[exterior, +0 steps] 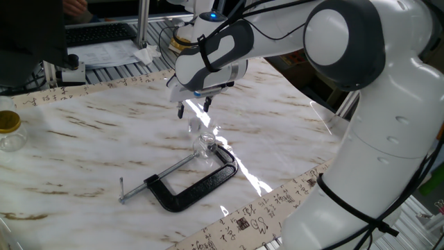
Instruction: Unscrew the lid from the jar
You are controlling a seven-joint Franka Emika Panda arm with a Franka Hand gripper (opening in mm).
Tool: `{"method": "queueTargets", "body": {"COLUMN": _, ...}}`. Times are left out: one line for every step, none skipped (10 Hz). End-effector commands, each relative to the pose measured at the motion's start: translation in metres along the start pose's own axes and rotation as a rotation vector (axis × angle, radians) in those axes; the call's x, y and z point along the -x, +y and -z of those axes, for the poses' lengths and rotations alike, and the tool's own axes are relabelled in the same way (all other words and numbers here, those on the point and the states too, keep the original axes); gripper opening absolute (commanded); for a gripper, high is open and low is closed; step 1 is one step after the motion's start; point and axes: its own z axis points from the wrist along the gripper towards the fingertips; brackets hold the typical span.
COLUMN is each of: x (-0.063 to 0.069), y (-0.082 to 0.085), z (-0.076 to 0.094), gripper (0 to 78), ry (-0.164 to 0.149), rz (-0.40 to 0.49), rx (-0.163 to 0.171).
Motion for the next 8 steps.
{"method": "queueTargets", "body": {"x": 0.0032, "y": 0.0024, "z": -0.0053, "gripper": 77.4, "ry": 0.006, "rz": -0.008, "rx": 0.000}}
{"method": "queueTargets", "body": {"x": 0.0032, "y": 0.0025, "z": -0.0052, "gripper": 77.4, "ry": 0.007, "rz": -0.010, "rx": 0.001}}
{"method": "queueTargets", "body": {"x": 0.0031, "y": 0.0025, "z": -0.0052, "gripper": 77.4, "ry": 0.008, "rz": -0.013, "rx": 0.000}}
{"method": "queueTargets", "body": {"x": 0.0031, "y": 0.0024, "z": -0.0049, "gripper": 77.4, "ry": 0.008, "rz": -0.017, "rx": 0.000}}
{"method": "queueTargets", "body": {"x": 0.0031, "y": 0.0024, "z": -0.0049, "gripper": 77.4, "ry": 0.008, "rz": -0.017, "rx": 0.000}}
{"method": "queueTargets", "body": {"x": 0.0031, "y": 0.0024, "z": -0.0049, "gripper": 77.4, "ry": 0.010, "rz": -0.016, "rx": 0.001}}
{"method": "queueTargets", "body": {"x": 0.0031, "y": 0.0024, "z": -0.0049, "gripper": 77.4, "ry": 0.010, "rz": -0.014, "rx": 0.001}}
{"method": "queueTargets", "body": {"x": 0.0031, "y": 0.0024, "z": -0.0049, "gripper": 77.4, "ry": 0.010, "rz": -0.012, "rx": 0.001}}
